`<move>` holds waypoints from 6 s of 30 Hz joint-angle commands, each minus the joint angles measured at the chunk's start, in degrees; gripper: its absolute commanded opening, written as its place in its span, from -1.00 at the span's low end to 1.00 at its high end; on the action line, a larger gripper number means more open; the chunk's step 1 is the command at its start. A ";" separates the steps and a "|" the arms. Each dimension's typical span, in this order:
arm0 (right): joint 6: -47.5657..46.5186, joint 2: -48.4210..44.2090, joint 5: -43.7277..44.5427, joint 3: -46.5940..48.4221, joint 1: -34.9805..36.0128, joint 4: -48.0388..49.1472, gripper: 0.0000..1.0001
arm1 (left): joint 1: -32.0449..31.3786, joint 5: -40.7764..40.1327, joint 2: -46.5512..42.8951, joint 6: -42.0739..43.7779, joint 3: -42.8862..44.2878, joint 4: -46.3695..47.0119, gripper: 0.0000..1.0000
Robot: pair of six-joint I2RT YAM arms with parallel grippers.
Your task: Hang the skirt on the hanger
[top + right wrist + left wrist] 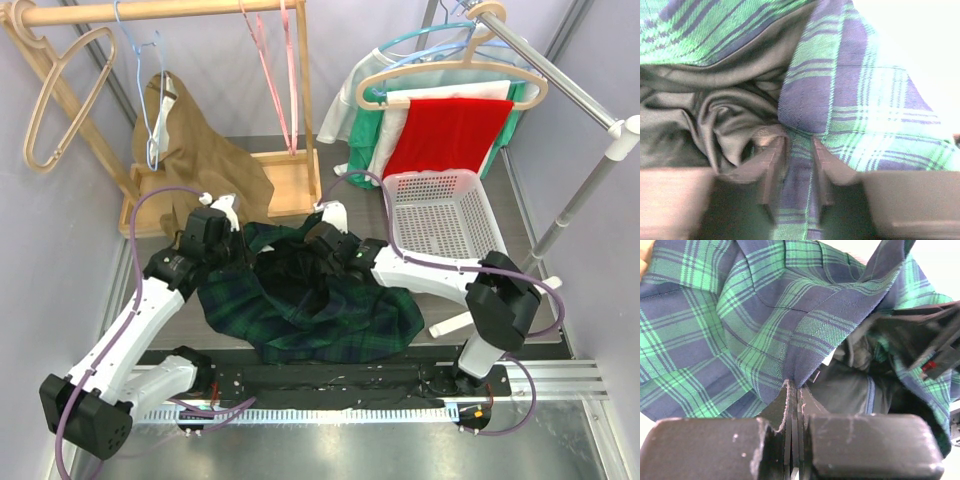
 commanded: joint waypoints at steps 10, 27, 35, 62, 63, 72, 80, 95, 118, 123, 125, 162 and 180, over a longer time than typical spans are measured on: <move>0.23 -12.05 5.06 -4.48 0.11 -3.83 0.38 | 0.16 -4.59 0.92 1.82 3.10 1.52 -1.00; -1.03 -3.36 0.65 3.25 0.02 5.77 0.61 | 0.16 -4.58 -1.71 0.94 2.22 0.38 -1.00; 3.20 0.95 6.19 6.15 -0.77 -0.74 0.37 | 0.24 -4.67 -2.33 0.06 1.60 0.55 -1.00; -1.36 -18.72 4.45 12.80 -10.43 -15.06 -0.99 | 0.33 -21.28 -0.58 5.24 16.00 -9.37 -1.00; -2.41 -19.34 3.48 14.40 -11.40 -15.42 -0.99 | 0.24 -21.72 0.21 5.77 19.41 -10.07 -1.00; -13.49 -19.96 -4.08 33.74 -14.75 -18.85 -0.99 | 0.24 -23.83 4.61 11.48 41.28 -16.93 -1.00; -15.08 -20.23 -5.58 41.05 -15.10 -23.06 -0.99 | 0.24 -21.38 6.72 13.86 54.59 -23.61 -1.00; -8.67 -19.26 -10.50 22.26 -18.00 -26.33 -0.99 | 0.33 -7.48 4.52 7.10 33.37 -19.24 -1.00; -16.83 -9.17 -26.23 40.24 -21.60 -17.11 0.52 | 0.33 5.08 12.61 4.37 16.19 -9.38 -0.99; -15.44 -2.92 -32.38 49.98 -21.34 -6.22 0.52 | 0.33 4.82 13.31 4.10 15.75 -8.32 -0.99; -15.26 1.21 -33.18 54.29 -20.38 -3.84 0.51 | 0.33 4.56 13.31 4.19 15.66 -8.06 -1.00; -24.93 23.19 -0.87 75.50 -3.85 7.17 0.82 | 0.33 4.29 14.37 4.81 13.47 -5.77 -1.00; -26.94 19.77 15.94 75.68 -3.85 -3.55 -0.03 | 0.33 4.82 14.54 5.95 12.68 -5.33 -1.00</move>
